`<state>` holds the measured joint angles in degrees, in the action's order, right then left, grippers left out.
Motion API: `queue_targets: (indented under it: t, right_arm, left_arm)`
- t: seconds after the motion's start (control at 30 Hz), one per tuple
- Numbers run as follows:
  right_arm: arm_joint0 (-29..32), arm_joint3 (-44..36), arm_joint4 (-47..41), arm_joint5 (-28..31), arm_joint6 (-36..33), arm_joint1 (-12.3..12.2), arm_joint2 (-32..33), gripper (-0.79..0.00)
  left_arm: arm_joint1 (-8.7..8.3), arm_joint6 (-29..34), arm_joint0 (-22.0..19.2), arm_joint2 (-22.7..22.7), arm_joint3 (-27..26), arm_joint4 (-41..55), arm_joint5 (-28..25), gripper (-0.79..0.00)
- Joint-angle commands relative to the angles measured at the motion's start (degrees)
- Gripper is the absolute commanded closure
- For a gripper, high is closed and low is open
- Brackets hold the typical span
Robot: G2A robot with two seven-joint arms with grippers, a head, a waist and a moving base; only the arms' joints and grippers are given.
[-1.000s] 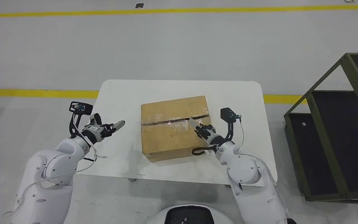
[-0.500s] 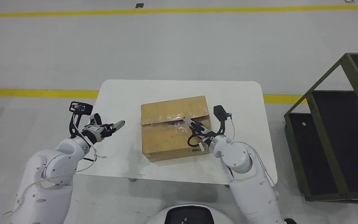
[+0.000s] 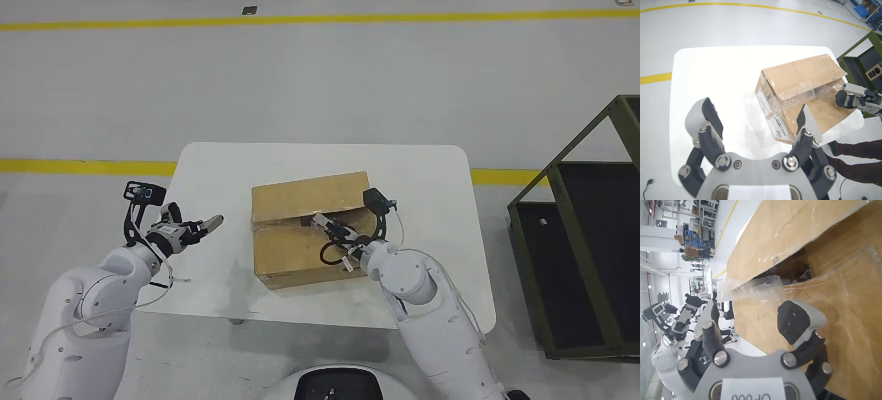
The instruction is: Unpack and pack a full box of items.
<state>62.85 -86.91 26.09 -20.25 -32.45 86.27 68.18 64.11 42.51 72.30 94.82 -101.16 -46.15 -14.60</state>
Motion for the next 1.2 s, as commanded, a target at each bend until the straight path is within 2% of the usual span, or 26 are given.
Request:
queue_targets:
  t: [0.0,0.27,0.53,0.8,0.83,0.9,1.07,1.13,1.17]
  right_arm:
    - [-0.1,0.3,0.0,0.0,0.1,0.0,-0.1,-0.336]
    - [-1.0,1.7,-0.4,0.0,0.7,-0.1,-0.5,0.000]
    - [-1.2,1.5,-1.5,0.6,1.4,-0.2,-0.8,0.000]
    - [1.5,-3.7,-0.7,-0.2,0.7,-0.8,-0.1,-0.009]
    - [1.9,-4.2,-0.2,-0.5,0.7,-1.0,0.1,-0.185]
    - [2.6,-4.9,0.3,-1.2,1.0,-1.2,0.8,-0.336]
    - [1.9,-4.3,2.0,-2.5,1.3,-1.5,1.3,-0.425]
    - [1.0,-3.4,2.4,-3.0,1.0,-1.5,1.3,-0.637]
    - [0.5,-2.9,2.8,-3.2,0.9,-1.5,1.1,-0.662]
  left_arm:
    - [0.00,0.0,0.0,0.0,0.0,0.0,0.0,-0.785]
    - [0.00,0.0,0.0,0.0,0.0,0.0,0.0,-0.785]
    - [0.00,0.0,0.0,0.0,0.0,0.0,0.0,-0.785]
    - [0.00,0.0,0.0,0.0,0.0,0.0,0.0,-0.785]
    - [0.00,0.0,0.0,0.0,0.0,0.0,0.0,-0.785]
    - [0.00,0.0,0.0,0.0,0.0,0.0,0.0,-0.785]
    - [0.00,0.0,0.0,0.0,0.0,0.0,0.0,-0.785]
    - [0.00,0.0,0.0,0.0,0.0,0.0,0.0,-0.785]
    - [0.00,0.0,0.0,0.0,0.0,0.0,0.0,-0.785]
